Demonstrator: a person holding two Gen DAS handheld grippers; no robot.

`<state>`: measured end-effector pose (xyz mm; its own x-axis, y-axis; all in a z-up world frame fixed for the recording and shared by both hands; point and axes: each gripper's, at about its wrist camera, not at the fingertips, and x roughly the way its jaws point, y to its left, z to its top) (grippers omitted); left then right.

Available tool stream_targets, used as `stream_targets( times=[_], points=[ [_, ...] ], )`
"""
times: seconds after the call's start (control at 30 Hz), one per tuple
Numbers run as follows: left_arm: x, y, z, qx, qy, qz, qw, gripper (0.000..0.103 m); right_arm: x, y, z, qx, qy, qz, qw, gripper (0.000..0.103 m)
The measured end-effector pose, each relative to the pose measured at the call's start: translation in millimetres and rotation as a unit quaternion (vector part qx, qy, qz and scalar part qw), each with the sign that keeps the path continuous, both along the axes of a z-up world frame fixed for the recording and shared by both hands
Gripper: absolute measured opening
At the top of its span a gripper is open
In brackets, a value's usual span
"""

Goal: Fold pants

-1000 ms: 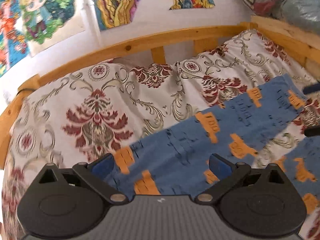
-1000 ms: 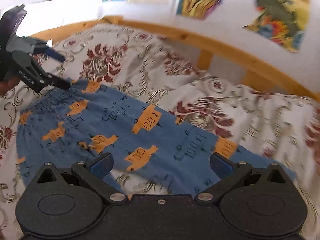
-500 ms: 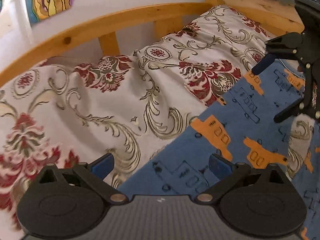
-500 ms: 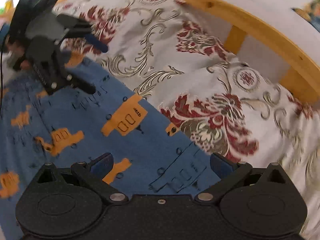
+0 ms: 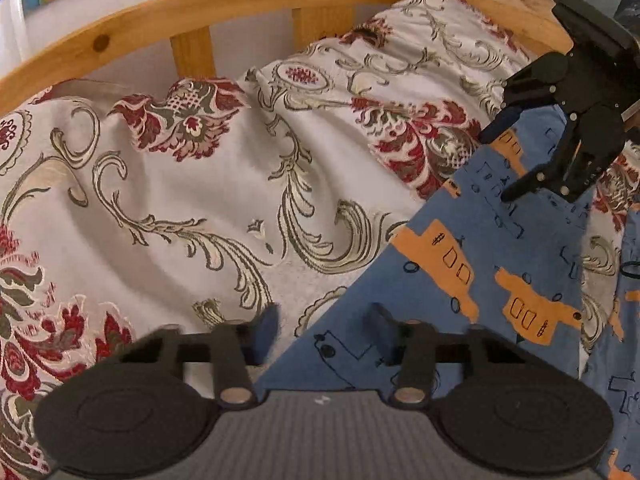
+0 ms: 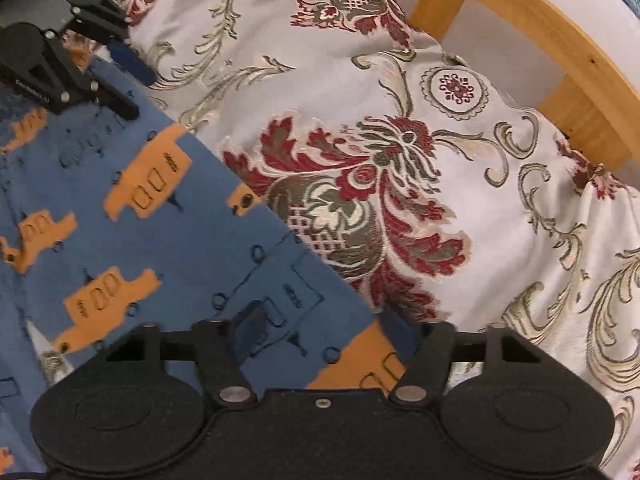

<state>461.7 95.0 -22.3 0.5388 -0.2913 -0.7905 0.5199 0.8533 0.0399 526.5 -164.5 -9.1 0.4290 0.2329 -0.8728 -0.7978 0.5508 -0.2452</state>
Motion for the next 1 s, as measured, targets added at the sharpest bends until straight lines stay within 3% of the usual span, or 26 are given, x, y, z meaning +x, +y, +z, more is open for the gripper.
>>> stream_targets(
  times=[0.03, 0.1, 0.2, 0.33, 0.43, 0.57, 0.63, 0.73, 0.9, 1.0],
  points=[
    [-1.3, -1.5, 0.0, 0.006, 0.001, 0.0, 1.0, 0.032, 1.0, 0.3, 0.8, -0.001, -0.002, -0.002, 1.0, 0.057],
    [-4.7, -4.0, 0.8, 0.018, -0.009, -0.003, 0.9998, 0.026, -1.8, 0.2, 6.7, 0.006, -0.015, 0.001, 1.0, 0.058],
    [-8.7, -7.5, 3.1, 0.03, -0.017, -0.003, 0.9994, 0.019, -0.8, 0.7, 11.7, 0.009, -0.031, 0.008, 0.999, 0.071],
    [-8.8, -13.2, 1.7, 0.047, -0.015, -0.003, 0.9988, 0.016, 6.8, 9.1, 3.1, -0.013, -0.016, 0.004, 1.0, 0.062],
    [-7.2, -19.1, -0.2, 0.065, -0.011, -0.008, 0.9978, 0.022, 4.5, 10.4, 1.0, -0.019, -0.012, 0.005, 1.0, 0.05],
    [0.3, -15.1, -0.5, 0.056, 0.003, 0.0, 0.9984, 0.054, -2.0, 7.9, -2.6, -0.034, -0.014, -0.002, 0.999, 0.032],
    [8.5, -11.5, -3.2, 0.048, 0.022, 0.005, 0.9986, 0.054, -7.5, 6.9, -5.1, -0.041, -0.021, -0.007, 0.999, 0.022],
    [11.4, -11.0, -2.6, 0.039, 0.034, -0.004, 0.9986, 0.041, -16.7, 8.7, -8.8, -0.054, -0.038, -0.002, 0.998, 0.013],
    [0.3, -16.7, -3.0, 0.07, 0.025, -0.038, 0.9965, 0.032, -25.3, 12.0, -11.4, -0.053, -0.063, -0.008, 0.997, 0.004],
    [-2.2, -16.3, -3.2, 0.066, 0.027, -0.028, 0.9971, 0.012, -32.6, 11.3, -11.4, -0.05, -0.081, -0.012, 0.995, 0.003]
  ],
)
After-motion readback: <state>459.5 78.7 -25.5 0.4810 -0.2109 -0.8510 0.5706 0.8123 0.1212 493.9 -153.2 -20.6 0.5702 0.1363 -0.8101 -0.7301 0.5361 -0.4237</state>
